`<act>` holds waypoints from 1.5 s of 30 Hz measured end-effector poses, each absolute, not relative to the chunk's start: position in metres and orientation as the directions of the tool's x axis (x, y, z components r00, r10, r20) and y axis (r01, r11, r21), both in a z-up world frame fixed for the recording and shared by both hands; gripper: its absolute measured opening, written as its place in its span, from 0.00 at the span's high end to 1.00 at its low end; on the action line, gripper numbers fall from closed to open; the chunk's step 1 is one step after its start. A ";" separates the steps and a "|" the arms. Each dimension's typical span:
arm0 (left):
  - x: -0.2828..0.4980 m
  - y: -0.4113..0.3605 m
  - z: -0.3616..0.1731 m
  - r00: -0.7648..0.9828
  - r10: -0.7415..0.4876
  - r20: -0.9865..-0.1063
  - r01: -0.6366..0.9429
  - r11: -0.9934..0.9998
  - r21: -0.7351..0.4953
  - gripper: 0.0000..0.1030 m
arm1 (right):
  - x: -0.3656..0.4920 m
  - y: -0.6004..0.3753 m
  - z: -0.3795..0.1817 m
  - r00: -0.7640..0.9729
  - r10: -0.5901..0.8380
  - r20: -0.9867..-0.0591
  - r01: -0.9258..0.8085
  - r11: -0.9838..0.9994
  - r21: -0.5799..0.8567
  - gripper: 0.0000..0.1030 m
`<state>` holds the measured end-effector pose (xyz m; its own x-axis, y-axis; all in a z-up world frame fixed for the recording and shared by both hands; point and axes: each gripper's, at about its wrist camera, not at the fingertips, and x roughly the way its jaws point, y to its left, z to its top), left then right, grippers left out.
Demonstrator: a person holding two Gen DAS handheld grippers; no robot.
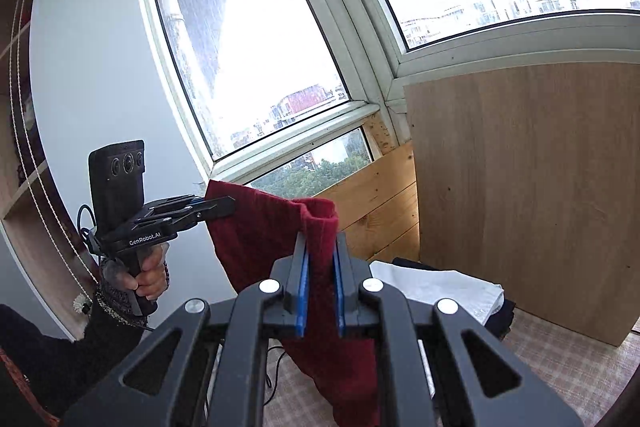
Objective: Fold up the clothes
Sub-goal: 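Carry the folded garment with both grippers to the clothes stack by the wooden board, then lower the folded garment onto the clothes stack and open both grippers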
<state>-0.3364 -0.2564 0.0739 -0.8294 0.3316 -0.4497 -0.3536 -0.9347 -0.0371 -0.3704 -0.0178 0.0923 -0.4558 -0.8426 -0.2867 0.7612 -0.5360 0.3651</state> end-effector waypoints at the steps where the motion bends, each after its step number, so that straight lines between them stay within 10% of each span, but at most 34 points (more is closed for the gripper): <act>1: -0.331 -0.258 0.078 -0.833 0.330 -0.443 -0.354 -0.935 -0.032 0.90 | -0.366 -0.018 0.096 -0.452 -0.845 -0.285 0.766 -0.531 0.362 0.90; 22: -0.598 -0.267 -0.118 -0.522 0.300 -0.798 -0.212 -0.952 -0.219 0.85 | -0.590 -0.071 -0.075 -0.410 -0.595 -0.691 0.507 -0.779 0.369 0.90; 35: -0.537 -0.269 -0.062 -0.675 0.235 -0.699 -0.213 -0.970 -0.120 0.80 | -0.544 -0.049 -0.025 -0.569 -0.570 -0.593 0.564 -0.795 0.223 0.75; 45: -0.522 -0.271 -0.128 -0.544 0.168 -0.822 -0.144 -0.984 -0.106 0.76 | -0.544 -0.062 -0.074 -0.479 -0.464 -0.745 0.543 -0.824 0.163 0.75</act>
<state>-0.5215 -0.2710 -0.1284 -0.5437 0.1680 -0.8223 -0.1443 -0.9839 -0.1056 -0.5443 -0.0625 -0.0736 -0.4792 -0.4636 -0.7452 0.5432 -0.8236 0.1631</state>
